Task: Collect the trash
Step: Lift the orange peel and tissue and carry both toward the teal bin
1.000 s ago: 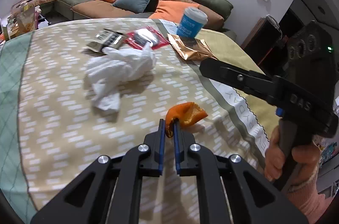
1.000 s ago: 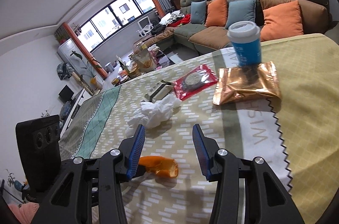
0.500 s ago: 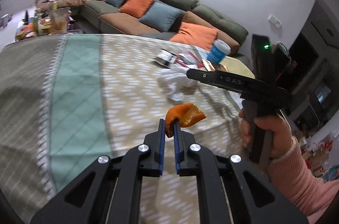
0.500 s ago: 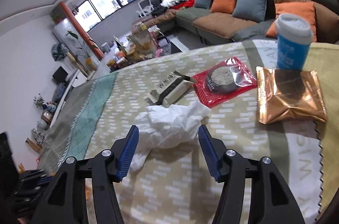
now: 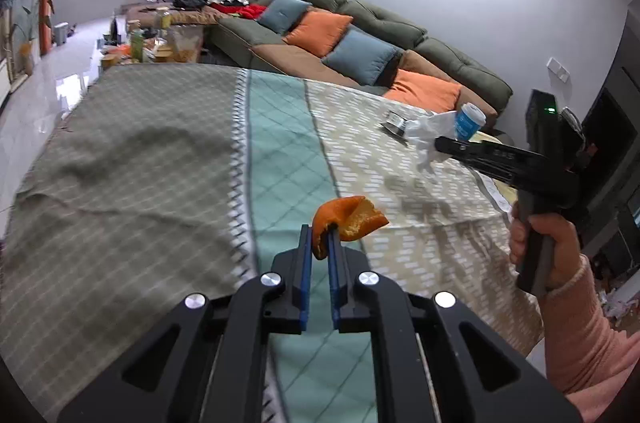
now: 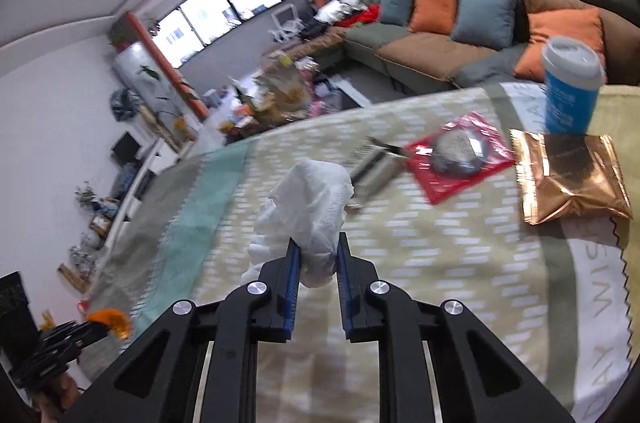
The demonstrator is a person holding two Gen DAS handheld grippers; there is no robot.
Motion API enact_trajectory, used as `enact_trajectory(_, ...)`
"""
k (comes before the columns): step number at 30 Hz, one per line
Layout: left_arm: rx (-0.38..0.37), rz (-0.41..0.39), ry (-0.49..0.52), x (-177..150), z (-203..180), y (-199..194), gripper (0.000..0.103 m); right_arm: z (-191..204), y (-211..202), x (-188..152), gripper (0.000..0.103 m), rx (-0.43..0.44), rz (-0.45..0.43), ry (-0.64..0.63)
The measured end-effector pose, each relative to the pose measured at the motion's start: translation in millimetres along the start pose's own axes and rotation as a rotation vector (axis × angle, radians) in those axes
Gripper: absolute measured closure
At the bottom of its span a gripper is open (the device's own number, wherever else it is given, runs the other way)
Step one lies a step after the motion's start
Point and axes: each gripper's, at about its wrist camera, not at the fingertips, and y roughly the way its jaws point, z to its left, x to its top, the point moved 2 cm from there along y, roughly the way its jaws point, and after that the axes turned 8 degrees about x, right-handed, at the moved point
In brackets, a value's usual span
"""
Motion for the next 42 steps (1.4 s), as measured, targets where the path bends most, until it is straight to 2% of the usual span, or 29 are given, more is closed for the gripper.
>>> enact_trajectory(9, 0.067, -0.046, -0.066, -17.6, 43.3, -40.3, 0.094, 67.9, 9.9, -29.5, 0.086, 0.191, 0.025, -0.061)
enact_trajectory(16, 0.112, -0.080, -0.129, -27.7, 73.4, -66.8, 0.094, 119.3, 35.0, -48.2, 0.086, 0.278, 0.093, -0.134)
enact_trajectory(25, 0.173, -0.105, -0.191, -44.1, 101.0, -93.5, 0.094, 164.0, 59.7, -67.0, 0.086, 0.340, 0.153, -0.187)
enact_trajectory(42, 0.263, -0.149, -0.254, -63.0, 136.2, -132.2, 0.094, 219.0, 87.8, -90.8, 0.086, 0.419, 0.236, -0.267)
